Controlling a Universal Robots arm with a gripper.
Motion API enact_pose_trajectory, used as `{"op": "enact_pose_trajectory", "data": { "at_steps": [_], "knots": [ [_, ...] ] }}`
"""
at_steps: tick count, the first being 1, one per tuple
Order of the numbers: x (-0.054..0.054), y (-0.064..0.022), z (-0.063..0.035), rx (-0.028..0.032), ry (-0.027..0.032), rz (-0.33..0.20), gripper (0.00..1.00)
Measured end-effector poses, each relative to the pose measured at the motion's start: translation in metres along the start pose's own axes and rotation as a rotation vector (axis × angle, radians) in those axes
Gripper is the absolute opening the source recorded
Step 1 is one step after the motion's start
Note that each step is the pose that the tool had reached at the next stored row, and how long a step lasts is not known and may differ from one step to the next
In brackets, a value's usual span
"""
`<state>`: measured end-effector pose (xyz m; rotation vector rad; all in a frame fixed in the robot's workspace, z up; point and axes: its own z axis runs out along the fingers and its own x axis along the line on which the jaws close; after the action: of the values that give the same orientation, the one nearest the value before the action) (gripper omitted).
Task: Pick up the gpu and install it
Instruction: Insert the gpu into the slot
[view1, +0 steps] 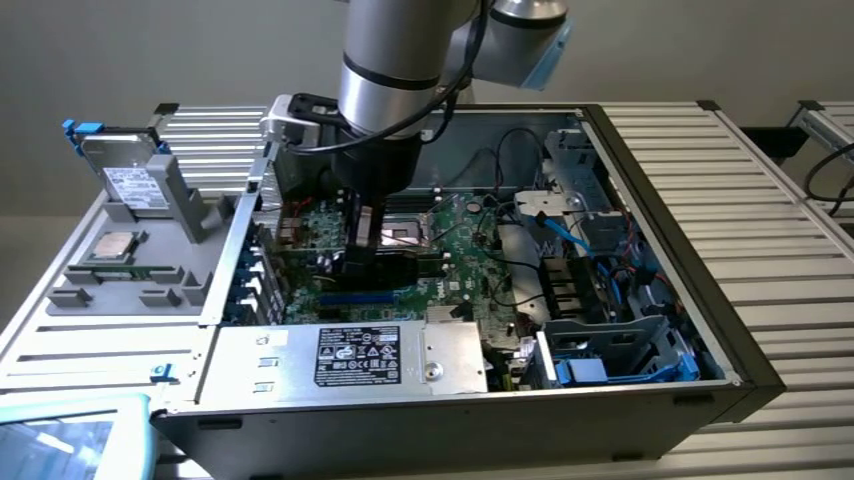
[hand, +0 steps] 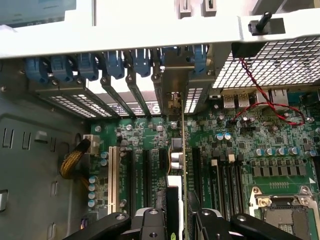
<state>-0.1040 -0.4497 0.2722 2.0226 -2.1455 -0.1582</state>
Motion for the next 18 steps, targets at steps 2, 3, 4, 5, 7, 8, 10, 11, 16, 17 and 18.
{"op": "enact_pose_trajectory", "data": {
  "at_steps": [2,3,4,5,7,8,10,11,16,17,18],
  "knots": [
    [-0.0002,0.0002,0.0004,-0.0001,0.0002,0.000,0.27],
    [-0.0003,0.0002,0.0007,0.0000,0.0001,0.000,0.27],
    [-0.0005,0.0003,0.0009,0.0000,0.0001,0.000,0.27],
    [-0.0006,0.0004,0.0012,0.0000,0.0000,0.000,0.27],
    [-0.0007,0.0008,0.0016,0.0001,0.0001,0.000,0.27],
    [-0.0007,0.0011,0.0018,0.0002,0.0000,0.000,0.27],
    [-0.0008,0.0015,0.0023,0.0003,0.0000,0.000,0.27],
    [-0.0008,0.0015,0.0024,0.0003,0.0001,0.000,0.27],
    [-0.0009,0.0015,0.0028,0.0003,0.0000,0.001,0.27],
    [-0.0009,0.0014,0.0029,0.0003,-0.0002,0.001,0.27],
    [-0.0009,0.0011,0.0029,0.0002,-0.0003,0.002,0.27]
  ]
}}
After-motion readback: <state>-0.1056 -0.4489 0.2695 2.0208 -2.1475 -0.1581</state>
